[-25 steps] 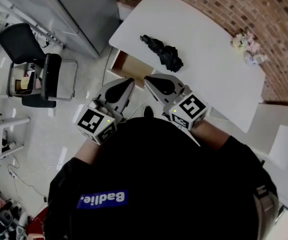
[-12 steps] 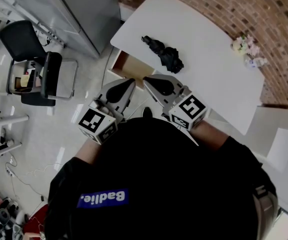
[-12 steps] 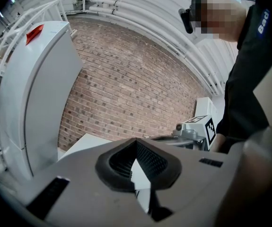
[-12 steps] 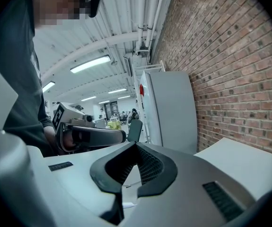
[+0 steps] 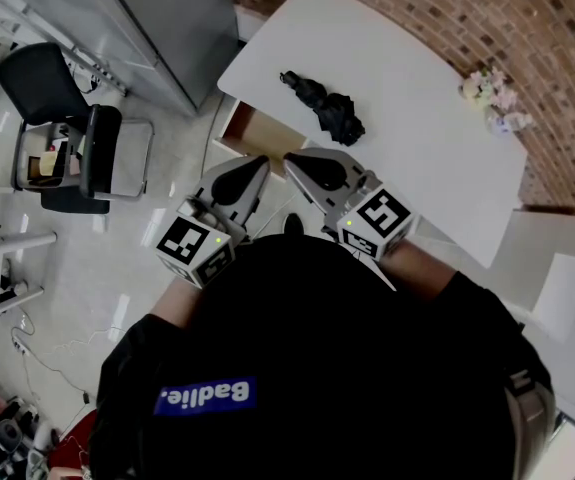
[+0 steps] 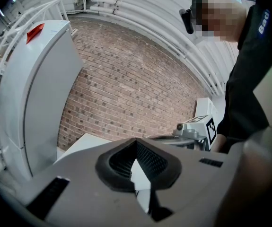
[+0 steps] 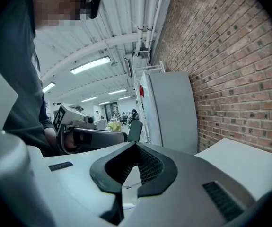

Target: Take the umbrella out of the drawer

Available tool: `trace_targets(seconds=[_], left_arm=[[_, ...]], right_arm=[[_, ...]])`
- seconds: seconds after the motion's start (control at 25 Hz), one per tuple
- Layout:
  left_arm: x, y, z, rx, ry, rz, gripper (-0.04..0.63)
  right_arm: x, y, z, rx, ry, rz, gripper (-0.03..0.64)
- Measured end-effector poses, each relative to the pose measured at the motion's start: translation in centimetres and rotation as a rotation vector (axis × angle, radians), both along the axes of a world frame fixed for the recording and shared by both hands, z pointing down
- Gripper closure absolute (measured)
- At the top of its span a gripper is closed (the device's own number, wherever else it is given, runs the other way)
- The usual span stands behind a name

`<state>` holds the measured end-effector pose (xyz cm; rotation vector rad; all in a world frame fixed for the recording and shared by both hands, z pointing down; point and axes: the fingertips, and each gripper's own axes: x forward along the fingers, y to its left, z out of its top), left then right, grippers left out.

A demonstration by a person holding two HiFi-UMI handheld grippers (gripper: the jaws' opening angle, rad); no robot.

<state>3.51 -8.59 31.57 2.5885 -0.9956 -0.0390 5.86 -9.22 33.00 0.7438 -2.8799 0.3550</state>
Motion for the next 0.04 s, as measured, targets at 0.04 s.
trace_targets(seconds=[0.04], left_arm=[[0.05,-0.04,0.0,0.0,0.001,0.0,0.598]], right_arm=[[0.03,-0.01,-0.02,0.0,-0.001,0.0,0.588]])
